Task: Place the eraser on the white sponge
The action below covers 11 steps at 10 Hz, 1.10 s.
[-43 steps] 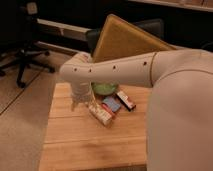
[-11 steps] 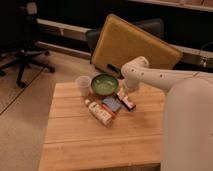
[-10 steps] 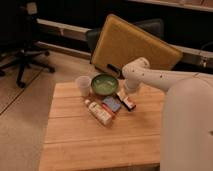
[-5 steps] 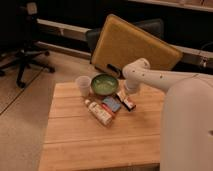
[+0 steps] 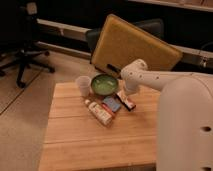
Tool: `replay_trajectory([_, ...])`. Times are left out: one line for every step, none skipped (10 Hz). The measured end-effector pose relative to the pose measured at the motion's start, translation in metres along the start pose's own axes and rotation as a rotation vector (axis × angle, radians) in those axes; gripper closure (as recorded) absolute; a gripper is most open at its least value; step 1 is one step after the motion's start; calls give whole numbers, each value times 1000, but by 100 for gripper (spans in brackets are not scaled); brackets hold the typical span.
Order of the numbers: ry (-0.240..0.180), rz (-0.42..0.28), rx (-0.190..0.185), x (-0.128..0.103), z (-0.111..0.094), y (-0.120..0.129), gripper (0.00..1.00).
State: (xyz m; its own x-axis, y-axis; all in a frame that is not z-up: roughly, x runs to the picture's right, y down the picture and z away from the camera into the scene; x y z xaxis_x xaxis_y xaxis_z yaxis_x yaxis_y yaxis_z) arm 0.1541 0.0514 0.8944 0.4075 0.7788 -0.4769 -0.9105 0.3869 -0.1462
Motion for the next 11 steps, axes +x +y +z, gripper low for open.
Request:
replay_trajectory([3, -10, -1, -1, 6, 0, 35])
replay_trajectory([7, -20, -3, -2, 13, 1, 35])
replay_trajectory([13, -32, -11, -4, 23, 2, 35])
replay_trajectory([23, -40, -20, -4, 33, 3, 35])
replay_trajectory([31, -44, -25, -4, 40, 3, 35])
replay_trajectory([46, -45, -32, -1, 48, 3, 35])
replay_trajectory([58, -43, -38, 1, 56, 1, 36])
replay_trajectory([63, -42, -43, 2, 61, 1, 41])
replay_trajectory([59, -42, -47, 2, 64, -1, 51])
replay_trajectory([53, -42, -51, 1, 67, -3, 63])
replay_trajectory([49, -40, -51, 2, 67, -5, 73])
